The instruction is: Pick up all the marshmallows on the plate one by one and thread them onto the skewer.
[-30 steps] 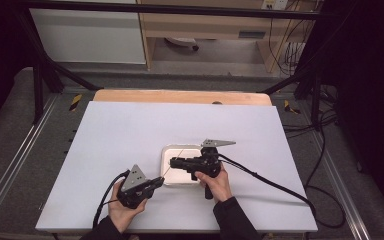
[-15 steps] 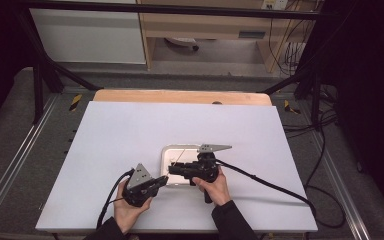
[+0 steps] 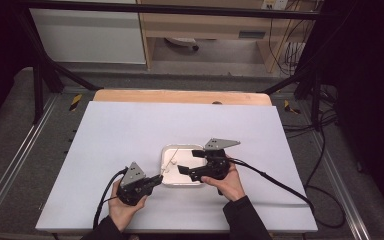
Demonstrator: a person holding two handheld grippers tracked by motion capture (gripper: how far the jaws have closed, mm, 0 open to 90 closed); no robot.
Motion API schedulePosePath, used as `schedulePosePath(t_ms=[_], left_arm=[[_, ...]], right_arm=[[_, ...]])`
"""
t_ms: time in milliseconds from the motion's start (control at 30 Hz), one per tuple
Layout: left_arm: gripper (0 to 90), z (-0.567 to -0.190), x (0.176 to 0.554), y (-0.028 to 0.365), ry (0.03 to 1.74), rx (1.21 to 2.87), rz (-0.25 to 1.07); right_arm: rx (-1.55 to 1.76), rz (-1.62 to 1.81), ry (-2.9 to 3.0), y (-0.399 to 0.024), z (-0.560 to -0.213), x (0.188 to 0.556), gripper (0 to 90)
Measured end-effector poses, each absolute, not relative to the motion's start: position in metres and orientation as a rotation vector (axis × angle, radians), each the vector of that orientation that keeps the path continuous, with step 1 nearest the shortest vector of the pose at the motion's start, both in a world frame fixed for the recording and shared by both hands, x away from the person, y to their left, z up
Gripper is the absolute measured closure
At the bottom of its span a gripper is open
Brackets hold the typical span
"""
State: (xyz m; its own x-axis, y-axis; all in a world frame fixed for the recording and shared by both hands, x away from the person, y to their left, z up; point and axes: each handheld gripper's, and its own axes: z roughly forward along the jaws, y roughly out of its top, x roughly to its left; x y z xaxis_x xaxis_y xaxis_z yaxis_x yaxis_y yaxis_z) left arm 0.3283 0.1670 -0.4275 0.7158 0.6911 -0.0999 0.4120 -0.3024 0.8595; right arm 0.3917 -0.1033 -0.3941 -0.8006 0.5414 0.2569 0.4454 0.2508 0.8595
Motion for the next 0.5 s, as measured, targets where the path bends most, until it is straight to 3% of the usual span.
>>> schedulePosePath(t_ms=[200, 500], left_arm=[[88.5, -0.426, 0.328, 0.175, 0.853, 1.947, 0.349], [88.5, -0.426, 0.328, 0.181, 0.856, 1.954, 0.347]], right_arm=[[0.921, 1.411, 2.457, -0.107, -0.398, 0.395, 13.3], [0.86, 1.159, 2.535, -0.108, -0.408, 0.397, 20.8]])
